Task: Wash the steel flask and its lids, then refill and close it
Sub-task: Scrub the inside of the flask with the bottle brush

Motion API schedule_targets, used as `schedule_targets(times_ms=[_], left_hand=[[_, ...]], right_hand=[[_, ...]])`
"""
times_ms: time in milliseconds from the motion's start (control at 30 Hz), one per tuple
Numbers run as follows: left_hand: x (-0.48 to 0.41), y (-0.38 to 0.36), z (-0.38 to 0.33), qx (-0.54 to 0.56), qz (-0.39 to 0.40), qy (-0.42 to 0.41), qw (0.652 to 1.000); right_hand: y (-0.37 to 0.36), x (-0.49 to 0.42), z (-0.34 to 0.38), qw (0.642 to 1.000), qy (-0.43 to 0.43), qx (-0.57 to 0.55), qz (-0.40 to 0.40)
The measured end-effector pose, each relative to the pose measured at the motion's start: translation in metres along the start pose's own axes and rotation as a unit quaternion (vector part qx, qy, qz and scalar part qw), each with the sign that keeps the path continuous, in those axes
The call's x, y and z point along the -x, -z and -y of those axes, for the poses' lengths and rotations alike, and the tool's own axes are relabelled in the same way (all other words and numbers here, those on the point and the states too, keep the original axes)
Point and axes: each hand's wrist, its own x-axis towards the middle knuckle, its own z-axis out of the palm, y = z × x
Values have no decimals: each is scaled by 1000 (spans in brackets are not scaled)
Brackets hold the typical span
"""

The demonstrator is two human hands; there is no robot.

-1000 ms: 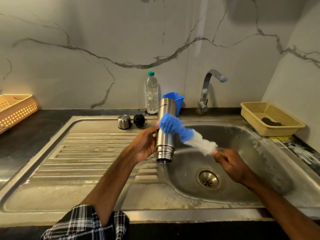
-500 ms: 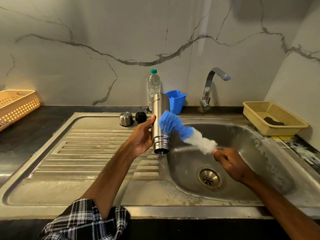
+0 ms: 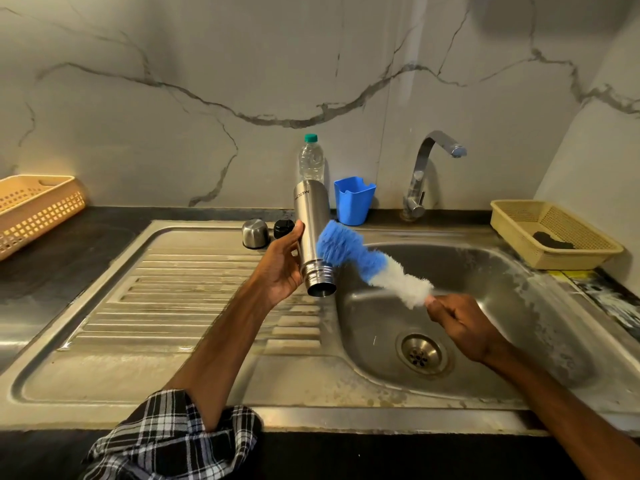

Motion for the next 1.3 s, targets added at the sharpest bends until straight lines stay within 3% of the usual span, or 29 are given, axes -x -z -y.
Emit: schedule_targets(times_ms=[133,500,1300], left_hand=[[0,0,0,-5,2,5,1000],[3,-2,-6,48,17,-9,999],[-1,-9,4,12,24,17,999]], right_hand=[[-2,3,3,1000,13,10,21],[1,-1,2,999,20,22,-20],[1,-2,6,999,19,8,-28]])
